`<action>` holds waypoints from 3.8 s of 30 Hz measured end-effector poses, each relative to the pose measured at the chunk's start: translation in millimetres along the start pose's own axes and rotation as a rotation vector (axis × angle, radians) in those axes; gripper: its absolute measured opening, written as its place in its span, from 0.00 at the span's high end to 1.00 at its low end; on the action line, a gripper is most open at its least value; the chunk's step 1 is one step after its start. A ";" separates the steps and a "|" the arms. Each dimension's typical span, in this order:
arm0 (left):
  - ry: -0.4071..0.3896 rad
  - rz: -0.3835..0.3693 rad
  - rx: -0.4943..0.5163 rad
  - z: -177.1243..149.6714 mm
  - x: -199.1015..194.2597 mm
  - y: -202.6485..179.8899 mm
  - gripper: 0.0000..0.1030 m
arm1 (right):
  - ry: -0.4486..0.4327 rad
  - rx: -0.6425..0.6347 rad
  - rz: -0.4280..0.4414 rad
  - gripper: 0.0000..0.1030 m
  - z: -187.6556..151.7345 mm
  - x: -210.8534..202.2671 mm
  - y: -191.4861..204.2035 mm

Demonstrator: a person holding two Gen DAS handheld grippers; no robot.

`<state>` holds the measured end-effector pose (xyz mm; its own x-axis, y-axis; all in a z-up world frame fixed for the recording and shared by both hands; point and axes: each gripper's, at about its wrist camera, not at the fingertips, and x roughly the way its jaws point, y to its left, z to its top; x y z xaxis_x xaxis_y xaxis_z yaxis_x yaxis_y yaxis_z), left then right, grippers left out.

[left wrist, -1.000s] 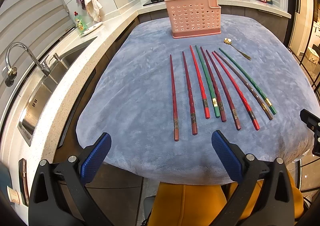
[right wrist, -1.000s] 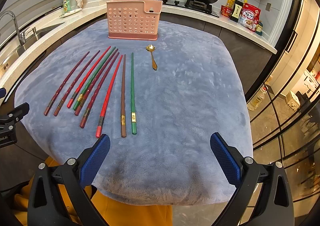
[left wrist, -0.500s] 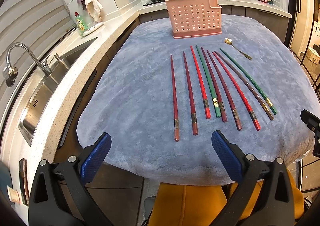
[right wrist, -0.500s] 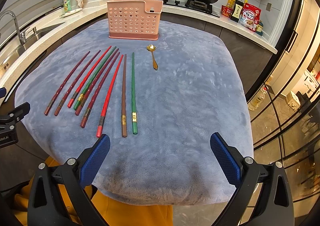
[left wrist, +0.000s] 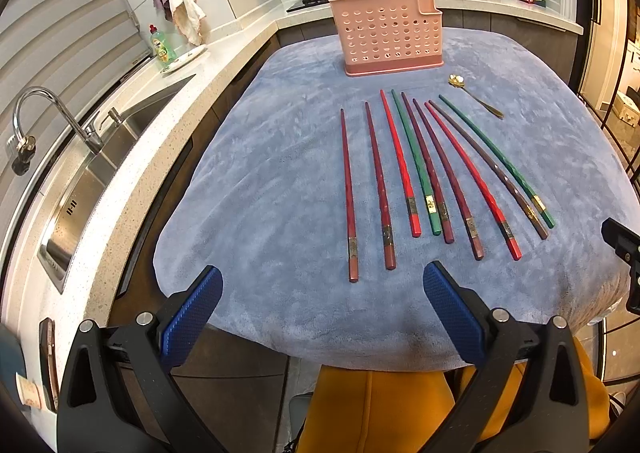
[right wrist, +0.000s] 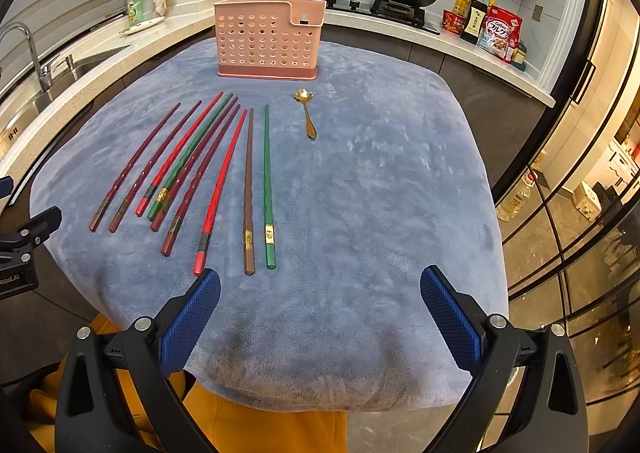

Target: Organize utensils

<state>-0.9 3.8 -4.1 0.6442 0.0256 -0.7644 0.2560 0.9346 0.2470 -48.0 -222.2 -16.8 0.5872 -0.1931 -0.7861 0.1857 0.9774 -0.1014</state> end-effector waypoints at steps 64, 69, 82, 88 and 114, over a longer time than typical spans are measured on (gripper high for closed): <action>0.062 -0.033 -0.085 3.6 17.5 12.5 0.07 | 0.010 -0.002 0.005 0.07 1.7 5.8 4.2; 0.085 -0.046 -0.095 5.3 27.9 16.1 0.07 | 0.017 -0.002 0.009 0.07 2.4 10.6 2.9; 0.157 -0.059 -0.096 8.9 74.7 20.7 0.14 | 0.057 0.004 0.017 0.07 7.8 32.1 3.9; 0.196 -0.075 -0.081 7.1 94.3 15.8 0.22 | 0.063 0.011 0.025 0.07 15.6 42.9 3.0; 0.243 -0.257 -0.110 21.9 115.6 18.1 0.92 | 0.069 0.163 0.230 0.76 138.8 173.9 -16.1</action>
<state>93.9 15.9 -75.0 0.3759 -0.1435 -0.9155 0.2997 0.9537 -0.0264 160.5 -283.5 -67.2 0.5749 0.0434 -0.8171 0.1811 0.9671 0.1787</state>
